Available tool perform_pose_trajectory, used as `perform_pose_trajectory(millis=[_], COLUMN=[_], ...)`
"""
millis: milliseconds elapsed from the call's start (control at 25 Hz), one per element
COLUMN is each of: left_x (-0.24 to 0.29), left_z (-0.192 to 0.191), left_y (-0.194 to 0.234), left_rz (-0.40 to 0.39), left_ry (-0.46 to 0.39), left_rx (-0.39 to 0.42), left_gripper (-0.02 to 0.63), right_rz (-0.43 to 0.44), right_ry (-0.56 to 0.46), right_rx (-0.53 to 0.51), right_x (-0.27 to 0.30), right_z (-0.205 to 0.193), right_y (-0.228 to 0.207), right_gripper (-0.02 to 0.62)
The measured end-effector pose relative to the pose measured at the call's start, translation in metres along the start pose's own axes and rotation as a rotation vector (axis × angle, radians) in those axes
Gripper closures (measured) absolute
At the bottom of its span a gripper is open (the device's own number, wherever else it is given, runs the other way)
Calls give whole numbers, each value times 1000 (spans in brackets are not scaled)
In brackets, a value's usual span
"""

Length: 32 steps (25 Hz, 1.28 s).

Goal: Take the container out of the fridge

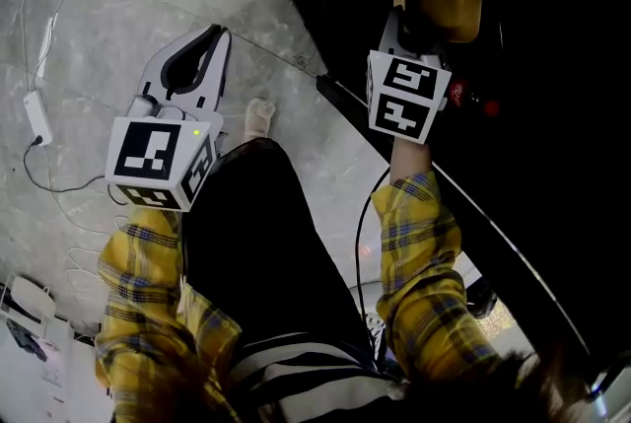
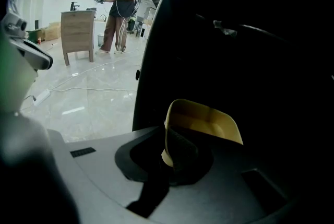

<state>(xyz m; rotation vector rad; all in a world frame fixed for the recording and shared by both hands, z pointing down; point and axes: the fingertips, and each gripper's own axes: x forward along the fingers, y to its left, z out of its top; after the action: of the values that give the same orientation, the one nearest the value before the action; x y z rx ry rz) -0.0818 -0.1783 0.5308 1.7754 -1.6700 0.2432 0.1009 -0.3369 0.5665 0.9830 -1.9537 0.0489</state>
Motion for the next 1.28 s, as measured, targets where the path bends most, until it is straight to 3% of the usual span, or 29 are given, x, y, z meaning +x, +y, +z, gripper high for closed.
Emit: perform_pose_trajectory(millis=[400, 800, 1280], left_x=[-50, -96, -154], left_z=[6, 13, 21], left_y=[14, 18, 36], left_rz=[64, 99, 197], left_ry=[-27, -54, -92], left_rx=[-7, -32, -93], left_gripper=[569, 569, 569], right_rz=[19, 99, 209], right_ry=[-36, -75, -114], right_rx=[-31, -106, -110], right_x=[-53, -106, -170], right_z=[9, 23, 47], right_y=[17, 60, 109], right_gripper=[555, 555, 555])
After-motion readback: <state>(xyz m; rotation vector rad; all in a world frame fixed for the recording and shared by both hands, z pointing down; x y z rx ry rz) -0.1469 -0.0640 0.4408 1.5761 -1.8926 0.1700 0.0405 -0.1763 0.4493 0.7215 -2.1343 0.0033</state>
